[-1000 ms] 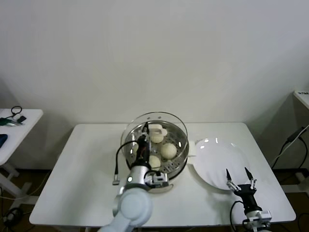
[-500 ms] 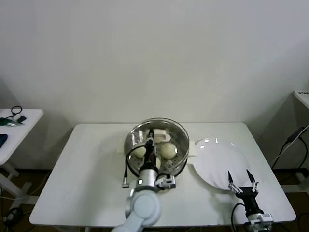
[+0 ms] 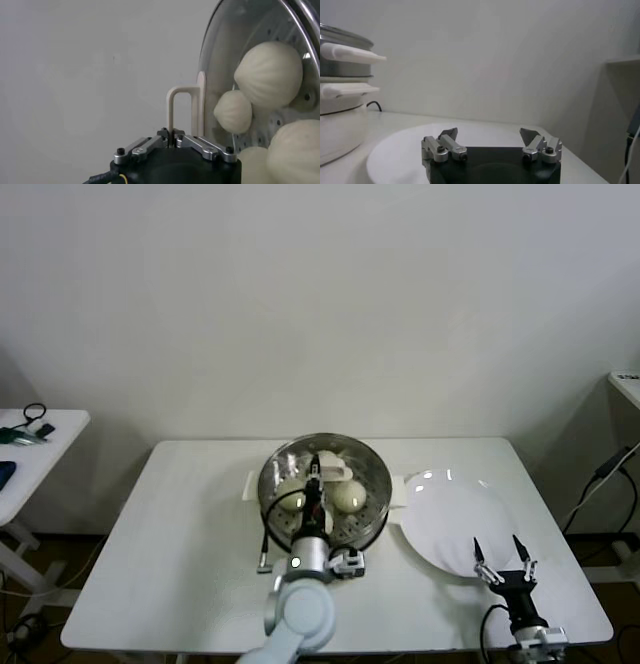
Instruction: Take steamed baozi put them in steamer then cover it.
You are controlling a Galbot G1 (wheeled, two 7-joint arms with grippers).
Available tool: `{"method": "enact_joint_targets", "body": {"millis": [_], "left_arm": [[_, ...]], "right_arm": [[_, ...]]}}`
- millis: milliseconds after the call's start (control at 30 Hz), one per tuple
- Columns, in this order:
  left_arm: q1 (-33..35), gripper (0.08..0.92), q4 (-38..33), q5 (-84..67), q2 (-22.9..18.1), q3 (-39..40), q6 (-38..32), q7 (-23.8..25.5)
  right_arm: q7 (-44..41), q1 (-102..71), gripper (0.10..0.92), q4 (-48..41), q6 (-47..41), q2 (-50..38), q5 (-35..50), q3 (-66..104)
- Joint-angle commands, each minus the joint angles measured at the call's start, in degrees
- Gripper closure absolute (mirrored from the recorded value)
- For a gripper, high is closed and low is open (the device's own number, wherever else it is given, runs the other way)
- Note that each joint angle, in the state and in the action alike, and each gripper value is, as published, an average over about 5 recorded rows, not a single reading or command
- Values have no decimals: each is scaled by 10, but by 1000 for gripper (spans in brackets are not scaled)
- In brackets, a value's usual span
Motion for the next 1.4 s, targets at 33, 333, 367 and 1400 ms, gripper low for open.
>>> {"method": "enact_joint_targets", "body": {"millis": [33,333,367,1400], "left_arm": [[0,859,8,8,0,-4,-1,0],[4,833,-8,-32,2,0,-4,-6],[4,813,-13,-44,4,2,-2,-6],[238,177,-236,-732,79,-313,-305,-216]], "right_arm": [[-2,0,203,8,-3,0,3,0],[-4,2,203,15,-14,-2,3,-2],[-4,2,203,16,-15,-2,3,-2],[26,-28,203,95,-59,-7,12,-18]]}}
